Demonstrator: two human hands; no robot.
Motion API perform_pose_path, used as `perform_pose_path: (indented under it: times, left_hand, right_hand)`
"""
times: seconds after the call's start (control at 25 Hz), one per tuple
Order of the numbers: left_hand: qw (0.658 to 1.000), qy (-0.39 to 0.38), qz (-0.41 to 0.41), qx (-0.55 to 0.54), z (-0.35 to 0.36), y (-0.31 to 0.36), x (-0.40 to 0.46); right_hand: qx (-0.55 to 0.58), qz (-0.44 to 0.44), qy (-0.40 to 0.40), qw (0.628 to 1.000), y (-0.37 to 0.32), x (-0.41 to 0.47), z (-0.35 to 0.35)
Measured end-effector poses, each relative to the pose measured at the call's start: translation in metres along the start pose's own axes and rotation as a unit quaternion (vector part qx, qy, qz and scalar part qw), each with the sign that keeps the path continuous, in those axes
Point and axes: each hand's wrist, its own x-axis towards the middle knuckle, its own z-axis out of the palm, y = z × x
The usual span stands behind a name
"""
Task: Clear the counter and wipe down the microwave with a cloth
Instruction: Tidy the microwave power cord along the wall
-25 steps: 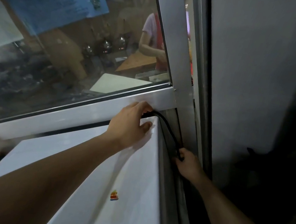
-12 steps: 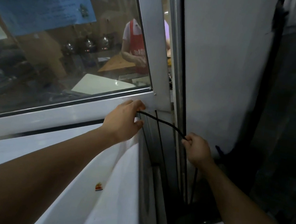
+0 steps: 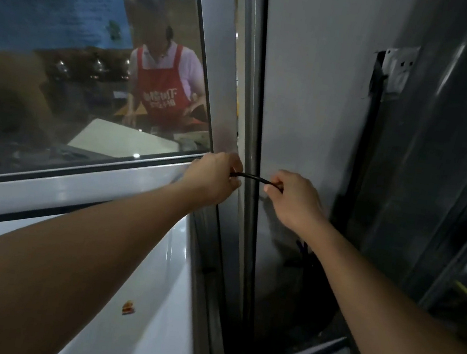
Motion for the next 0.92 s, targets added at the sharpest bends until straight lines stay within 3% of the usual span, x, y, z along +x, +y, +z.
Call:
perform_pose_path:
  times: [0.32,0.48,0.6,0.76,0.92]
  left_hand:
    - [0.998,0.041,0.016,-0.037,-0.013,-0.007,-0.003]
    - [0.988,0.094,-0.021,-0.117,-0.03,-0.019,-0.001]
    - [0.983,0.11,-0.036,-0.144,-0.037,-0.025,-0.003]
    - [0.988,0.125,0.007,-0.095,-0.047,-0.01,-0.006]
    - [0.99,0.089,0.106,0.002,-0.07,0.032,-0.004]
  right_hand:
    - [0.018,-0.026,-0.005,0.999,0.002,-0.006,0.005]
    - [0.071,0.065,-0.076,0.992,0.034,-0.013,0.031]
    - [0.103,0.096,-0.051,0.989,0.048,-0.022,0.041]
    - [0.218,0.106,0.014,0.97,0.033,-0.012,0.027]
    - [0.225,0.057,0.047,0.972,-0.009,-0.001,-0.011]
